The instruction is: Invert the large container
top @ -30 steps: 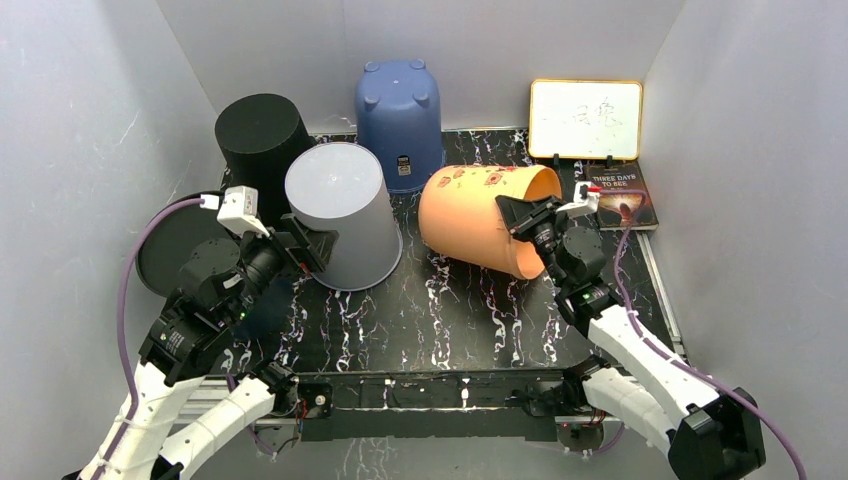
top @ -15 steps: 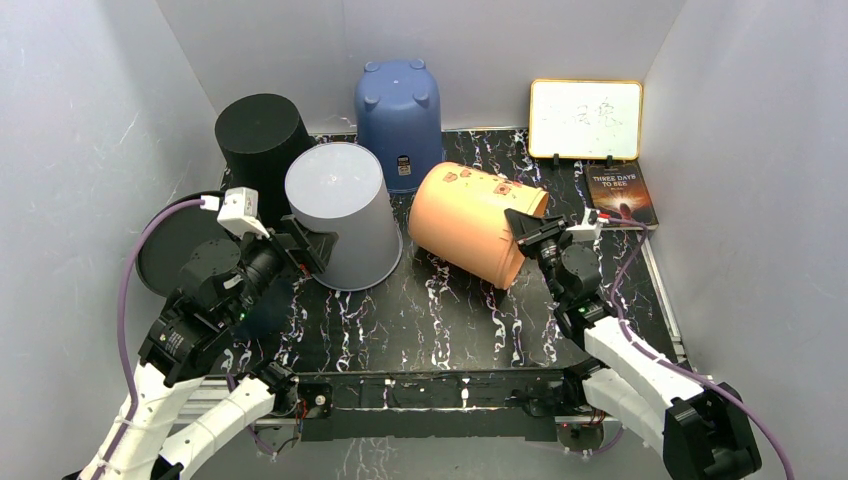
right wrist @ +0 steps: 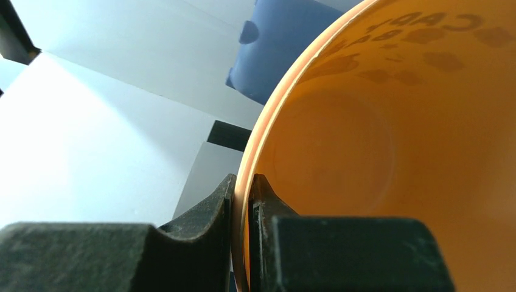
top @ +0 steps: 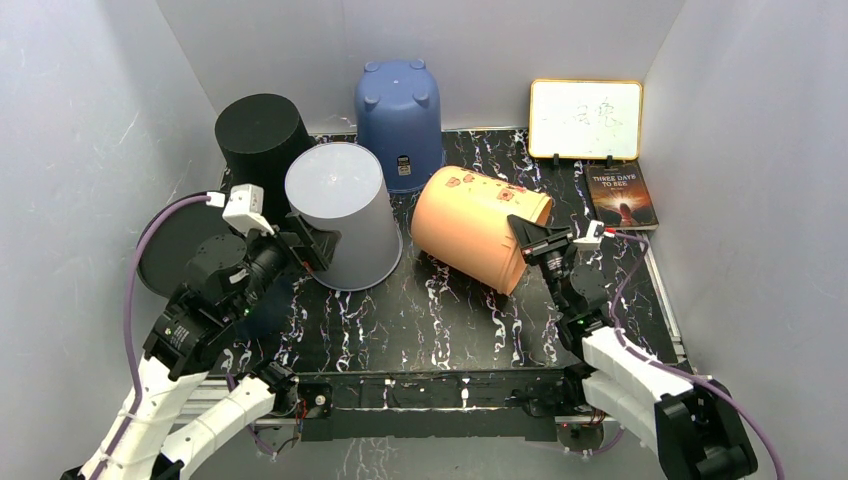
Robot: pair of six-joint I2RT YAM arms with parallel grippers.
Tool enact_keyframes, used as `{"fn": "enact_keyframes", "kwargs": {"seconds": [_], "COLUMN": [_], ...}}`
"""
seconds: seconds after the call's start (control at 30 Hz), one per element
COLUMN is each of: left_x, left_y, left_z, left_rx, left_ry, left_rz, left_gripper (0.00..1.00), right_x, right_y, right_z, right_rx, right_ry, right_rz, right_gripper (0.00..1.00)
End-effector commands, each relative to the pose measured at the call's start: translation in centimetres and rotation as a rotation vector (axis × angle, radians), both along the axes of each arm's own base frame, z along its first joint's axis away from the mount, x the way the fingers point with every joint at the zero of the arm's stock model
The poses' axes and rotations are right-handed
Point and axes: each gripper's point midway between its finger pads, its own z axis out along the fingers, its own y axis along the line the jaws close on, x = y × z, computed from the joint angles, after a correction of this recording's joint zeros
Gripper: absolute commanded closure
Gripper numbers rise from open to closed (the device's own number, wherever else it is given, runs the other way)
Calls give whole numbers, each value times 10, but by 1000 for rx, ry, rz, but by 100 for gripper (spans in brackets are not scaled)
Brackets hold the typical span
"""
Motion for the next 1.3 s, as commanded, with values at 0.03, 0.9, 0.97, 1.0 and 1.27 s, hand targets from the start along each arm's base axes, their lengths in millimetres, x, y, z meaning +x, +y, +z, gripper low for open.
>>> {"fn": "enact_keyframes", "kwargs": {"seconds": [0.03, 0.9, 0.97, 1.0, 1.27], "left_x": [1, 4, 5, 6, 13], "left_y": [0, 8, 8, 8, -4], "left_z": [10, 8, 6, 6, -7], "left_rx": [-10, 40, 43, 43, 42], "left_ry": [-20, -6, -2, -3, 21], "left_rz": [0, 39, 39, 40, 10], "left_gripper": [2, 2, 2, 2, 2], "right_x": [2, 22, 18, 17, 7], "right_y": [4, -30, -45, -56, -68], "right_z": [25, 0, -5, -8, -63], "right_rx": [156, 381, 367, 359, 290], "right_ry": [-82, -121, -113, -105, 63], "right_rz": [59, 118, 87, 67, 62], "right_gripper": [100, 100, 100, 100, 75]}}
